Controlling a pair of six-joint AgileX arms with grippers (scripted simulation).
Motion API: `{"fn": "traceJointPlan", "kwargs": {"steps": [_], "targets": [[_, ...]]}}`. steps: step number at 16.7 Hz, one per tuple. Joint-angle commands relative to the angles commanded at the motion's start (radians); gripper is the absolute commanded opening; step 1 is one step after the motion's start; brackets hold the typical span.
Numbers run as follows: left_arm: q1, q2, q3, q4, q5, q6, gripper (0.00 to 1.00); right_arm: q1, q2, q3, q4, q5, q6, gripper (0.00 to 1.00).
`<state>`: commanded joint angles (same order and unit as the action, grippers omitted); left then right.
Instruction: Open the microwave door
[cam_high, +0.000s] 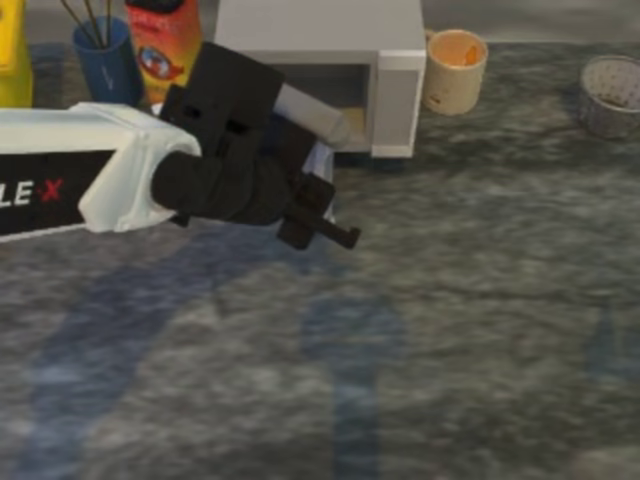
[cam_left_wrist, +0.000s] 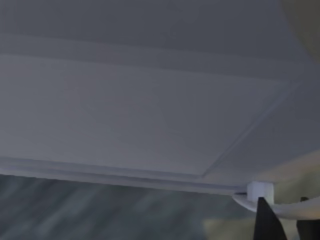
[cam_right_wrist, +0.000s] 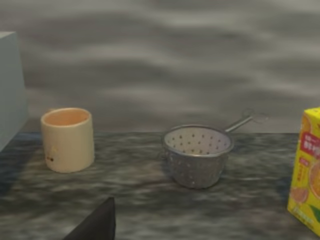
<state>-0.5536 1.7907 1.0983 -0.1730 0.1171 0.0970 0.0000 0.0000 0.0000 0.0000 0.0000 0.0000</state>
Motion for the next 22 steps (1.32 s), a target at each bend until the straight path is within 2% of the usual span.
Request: {"fn": "traceJointPlan", "kwargs": {"steps": [4,12,22], "targets": [[0.0,0.0,0.0,0.0,0.0,0.0,0.0,0.0,0.0,0.0,0.0,0.0,0.0,1.0],[0.023,-0.018,-0.021,-0.005,0.045,0.054,0.0,0.0,0.0,0.0,0.0,0.0,0.0,1.0],[0.023,-0.018,-0.021,-0.005,0.046,0.055,0.0,0.0,0.0,0.0,0.0,0.0,0.0,1.0]]}}
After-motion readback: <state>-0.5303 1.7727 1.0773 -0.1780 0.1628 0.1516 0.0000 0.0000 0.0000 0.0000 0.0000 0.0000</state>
